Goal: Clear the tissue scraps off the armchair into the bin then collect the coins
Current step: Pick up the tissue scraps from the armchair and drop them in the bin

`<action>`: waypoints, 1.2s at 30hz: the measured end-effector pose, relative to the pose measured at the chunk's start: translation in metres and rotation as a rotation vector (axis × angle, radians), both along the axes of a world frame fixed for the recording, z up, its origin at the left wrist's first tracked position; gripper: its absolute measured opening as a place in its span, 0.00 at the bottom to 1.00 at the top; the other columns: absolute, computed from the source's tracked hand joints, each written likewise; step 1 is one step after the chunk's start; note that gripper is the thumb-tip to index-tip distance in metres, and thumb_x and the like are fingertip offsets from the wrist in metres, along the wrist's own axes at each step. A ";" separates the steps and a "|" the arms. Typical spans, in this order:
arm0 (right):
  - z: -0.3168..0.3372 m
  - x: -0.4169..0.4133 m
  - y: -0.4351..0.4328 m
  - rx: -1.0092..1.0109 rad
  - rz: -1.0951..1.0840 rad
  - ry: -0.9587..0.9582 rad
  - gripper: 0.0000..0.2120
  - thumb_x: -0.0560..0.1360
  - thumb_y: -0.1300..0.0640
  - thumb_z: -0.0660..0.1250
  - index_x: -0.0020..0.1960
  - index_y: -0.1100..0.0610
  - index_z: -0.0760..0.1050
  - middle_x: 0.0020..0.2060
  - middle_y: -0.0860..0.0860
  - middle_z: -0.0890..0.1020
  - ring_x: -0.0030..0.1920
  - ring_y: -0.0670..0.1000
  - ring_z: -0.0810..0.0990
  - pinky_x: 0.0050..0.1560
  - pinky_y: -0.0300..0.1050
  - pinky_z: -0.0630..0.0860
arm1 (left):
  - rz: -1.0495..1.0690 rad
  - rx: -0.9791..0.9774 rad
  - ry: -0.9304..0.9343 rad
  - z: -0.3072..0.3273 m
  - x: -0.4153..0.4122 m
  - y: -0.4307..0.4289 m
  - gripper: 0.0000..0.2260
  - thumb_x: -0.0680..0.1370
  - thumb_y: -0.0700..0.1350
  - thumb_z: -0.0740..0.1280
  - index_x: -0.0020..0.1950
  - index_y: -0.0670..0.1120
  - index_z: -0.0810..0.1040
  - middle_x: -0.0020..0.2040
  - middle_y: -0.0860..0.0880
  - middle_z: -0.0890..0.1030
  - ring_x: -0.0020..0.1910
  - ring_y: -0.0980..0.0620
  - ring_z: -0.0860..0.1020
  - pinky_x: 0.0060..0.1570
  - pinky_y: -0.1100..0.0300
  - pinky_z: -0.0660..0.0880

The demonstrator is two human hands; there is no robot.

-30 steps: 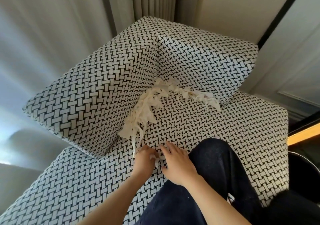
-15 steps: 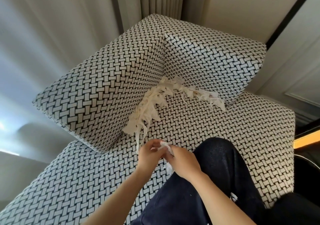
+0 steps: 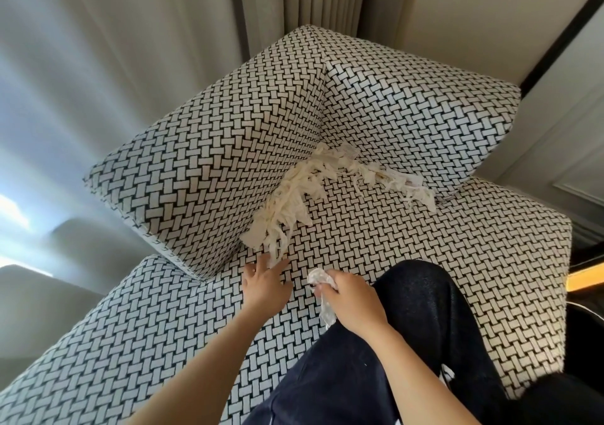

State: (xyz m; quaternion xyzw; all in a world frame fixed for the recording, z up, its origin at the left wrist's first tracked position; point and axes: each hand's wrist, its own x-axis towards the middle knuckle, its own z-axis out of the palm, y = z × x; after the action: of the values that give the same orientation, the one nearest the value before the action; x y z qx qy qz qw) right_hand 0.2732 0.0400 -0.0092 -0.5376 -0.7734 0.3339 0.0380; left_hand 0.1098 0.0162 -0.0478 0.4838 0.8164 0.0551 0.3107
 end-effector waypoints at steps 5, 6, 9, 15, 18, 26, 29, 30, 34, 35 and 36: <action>-0.003 0.001 0.000 0.008 0.004 0.016 0.18 0.80 0.49 0.56 0.66 0.51 0.72 0.49 0.49 0.83 0.30 0.39 0.69 0.31 0.34 0.61 | 0.007 0.093 0.030 -0.003 0.009 -0.006 0.25 0.78 0.50 0.60 0.74 0.51 0.60 0.74 0.53 0.60 0.70 0.46 0.56 0.68 0.52 0.60; -0.003 0.001 0.000 0.008 0.000 0.021 0.18 0.80 0.49 0.56 0.67 0.51 0.72 0.49 0.49 0.83 0.29 0.39 0.67 0.30 0.33 0.61 | 0.018 0.112 0.023 -0.003 0.009 -0.007 0.23 0.78 0.50 0.60 0.74 0.51 0.62 0.73 0.53 0.62 0.69 0.47 0.57 0.66 0.54 0.61; 0.002 0.002 -0.001 0.011 -0.008 0.040 0.20 0.80 0.49 0.56 0.70 0.52 0.69 0.57 0.50 0.81 0.42 0.43 0.79 0.43 0.39 0.74 | 0.057 0.182 -0.054 -0.004 0.008 -0.013 0.18 0.79 0.47 0.61 0.69 0.49 0.70 0.69 0.51 0.69 0.66 0.48 0.62 0.63 0.58 0.62; 0.009 0.004 -0.004 0.019 -0.020 0.082 0.18 0.80 0.50 0.57 0.68 0.51 0.71 0.48 0.49 0.83 0.34 0.42 0.75 0.44 0.43 0.75 | 0.123 0.262 -0.245 0.000 0.007 -0.028 0.12 0.77 0.43 0.63 0.58 0.48 0.80 0.60 0.51 0.78 0.61 0.50 0.72 0.65 0.53 0.67; 0.007 0.004 -0.004 0.001 -0.046 0.135 0.14 0.80 0.50 0.58 0.63 0.49 0.74 0.49 0.48 0.83 0.36 0.43 0.78 0.44 0.45 0.77 | 0.130 0.286 -0.336 0.008 0.008 -0.033 0.10 0.77 0.41 0.63 0.55 0.47 0.81 0.57 0.52 0.80 0.57 0.56 0.75 0.58 0.64 0.70; 0.018 0.019 0.006 -0.204 -0.249 0.529 0.09 0.80 0.57 0.59 0.52 0.55 0.79 0.42 0.46 0.83 0.46 0.48 0.82 0.44 0.35 0.76 | 0.073 0.325 -0.474 0.039 0.023 -0.029 0.08 0.78 0.44 0.64 0.50 0.51 0.82 0.51 0.57 0.82 0.50 0.65 0.76 0.46 0.74 0.68; 0.027 0.032 0.012 -0.296 -0.332 0.661 0.10 0.80 0.57 0.59 0.48 0.55 0.80 0.45 0.50 0.84 0.49 0.47 0.82 0.50 0.37 0.75 | 0.007 0.350 -0.477 0.053 0.031 -0.021 0.08 0.78 0.45 0.64 0.50 0.53 0.82 0.50 0.58 0.81 0.51 0.64 0.77 0.49 0.72 0.70; 0.030 0.037 0.014 -0.306 -0.341 0.687 0.10 0.80 0.57 0.59 0.48 0.54 0.80 0.44 0.50 0.84 0.50 0.47 0.82 0.52 0.41 0.76 | -0.024 0.355 -0.467 0.059 0.035 -0.017 0.08 0.78 0.45 0.64 0.51 0.52 0.82 0.51 0.58 0.81 0.51 0.64 0.77 0.47 0.74 0.70; 0.046 0.062 0.019 -0.308 -0.367 0.754 0.12 0.80 0.58 0.59 0.45 0.53 0.80 0.42 0.50 0.84 0.49 0.54 0.82 0.58 0.50 0.76 | -0.188 0.393 -0.384 0.083 0.050 0.000 0.10 0.79 0.45 0.62 0.55 0.49 0.81 0.52 0.58 0.79 0.50 0.64 0.76 0.41 0.79 0.67; 0.051 0.072 0.019 -0.294 -0.376 0.752 0.12 0.80 0.57 0.59 0.45 0.53 0.80 0.43 0.51 0.84 0.49 0.55 0.81 0.59 0.51 0.75 | -0.229 0.408 -0.367 0.089 0.057 0.005 0.10 0.79 0.45 0.62 0.56 0.49 0.81 0.52 0.58 0.79 0.51 0.63 0.75 0.41 0.79 0.66; 0.054 0.079 0.020 -0.286 -0.378 0.742 0.11 0.80 0.57 0.59 0.45 0.53 0.80 0.44 0.52 0.84 0.49 0.55 0.81 0.59 0.52 0.75 | -0.256 0.421 -0.357 0.094 0.061 0.010 0.10 0.79 0.44 0.62 0.56 0.48 0.81 0.52 0.57 0.79 0.52 0.62 0.75 0.42 0.80 0.66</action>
State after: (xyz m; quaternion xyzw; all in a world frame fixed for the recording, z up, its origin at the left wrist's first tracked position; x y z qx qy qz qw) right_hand 0.3521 0.0603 0.0452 -0.5131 -0.5412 0.5954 0.2989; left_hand 0.1704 0.0258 0.0465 0.6193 0.6518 0.2675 0.3465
